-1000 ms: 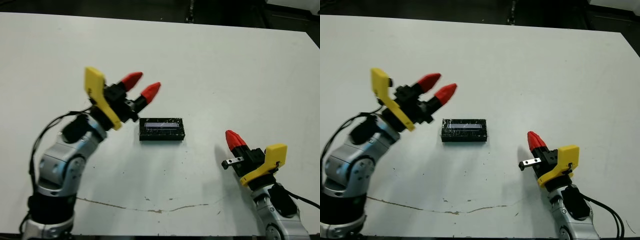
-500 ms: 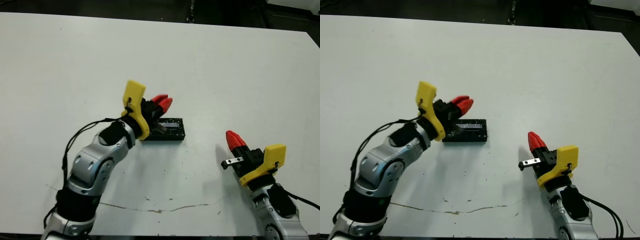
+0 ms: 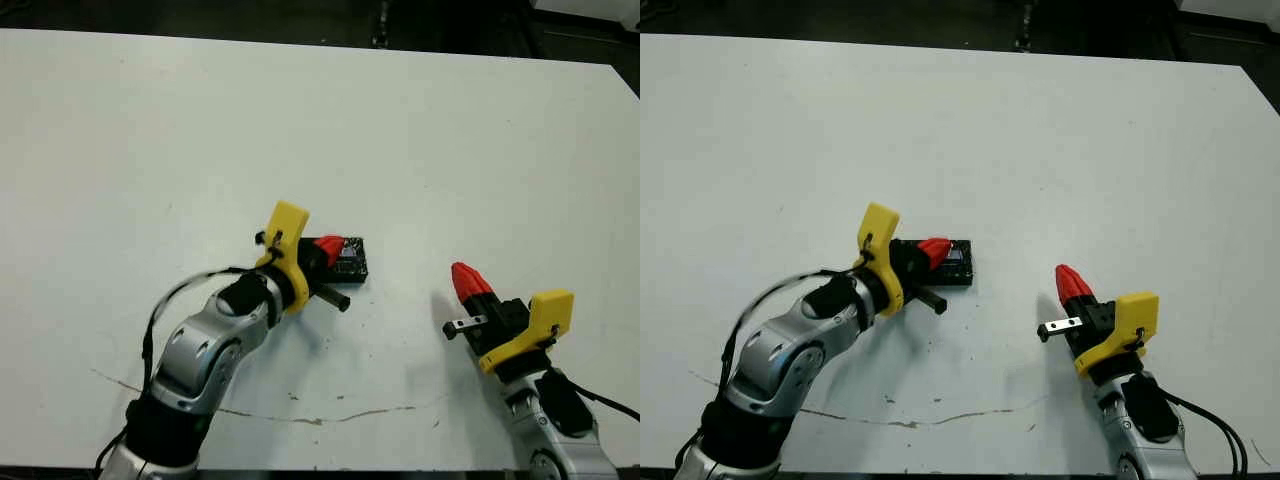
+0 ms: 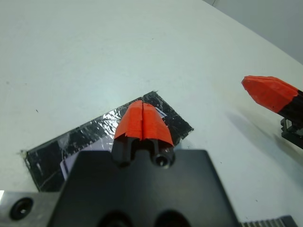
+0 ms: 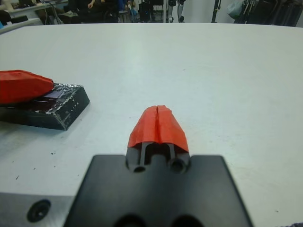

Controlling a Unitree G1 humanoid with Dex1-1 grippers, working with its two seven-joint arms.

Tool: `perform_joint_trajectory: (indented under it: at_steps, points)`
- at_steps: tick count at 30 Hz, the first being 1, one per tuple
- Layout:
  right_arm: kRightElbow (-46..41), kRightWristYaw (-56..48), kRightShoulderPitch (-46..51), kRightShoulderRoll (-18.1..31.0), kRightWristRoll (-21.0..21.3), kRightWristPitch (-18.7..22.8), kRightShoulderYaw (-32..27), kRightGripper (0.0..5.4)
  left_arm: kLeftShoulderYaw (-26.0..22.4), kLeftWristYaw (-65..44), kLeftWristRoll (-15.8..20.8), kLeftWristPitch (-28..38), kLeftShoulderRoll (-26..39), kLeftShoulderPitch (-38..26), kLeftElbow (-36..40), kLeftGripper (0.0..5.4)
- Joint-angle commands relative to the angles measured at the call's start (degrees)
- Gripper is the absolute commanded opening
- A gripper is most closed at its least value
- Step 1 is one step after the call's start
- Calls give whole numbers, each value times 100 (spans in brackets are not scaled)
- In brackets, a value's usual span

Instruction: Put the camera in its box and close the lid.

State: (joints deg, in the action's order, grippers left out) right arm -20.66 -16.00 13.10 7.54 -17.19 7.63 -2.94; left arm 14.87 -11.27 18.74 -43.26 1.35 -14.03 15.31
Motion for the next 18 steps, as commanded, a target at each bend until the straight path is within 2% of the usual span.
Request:
perform_joint_trajectory:
  at_steps: [1, 6, 9, 12, 15, 18]
  points:
    - [54, -11, 52, 41, 25, -12, -20, 0, 55, 76, 7, -598, 73, 563, -229, 2]
    - [31, 6, 50, 38, 14, 52, -10, 0, -59, 78, 119, -711, 92, 508, -111, 2]
    - [41, 3, 50, 32, 11, 30, -12, 0, -435, 131, 400, -813, -59, 334, 117, 2]
    - [10, 49, 58, 38, 92, -13, -4, 0, -685, 31, 547, -570, -22, 266, 521, 2]
    - [-20, 107, 45, 15, 158, -94, -38, 0, -817, -279, 409, 270, 224, 346, 821, 2]
    - [-79, 127, -20, -25, 65, -146, -134, 0, -966, -539, 17, 1596, 480, 499, 855, 2]
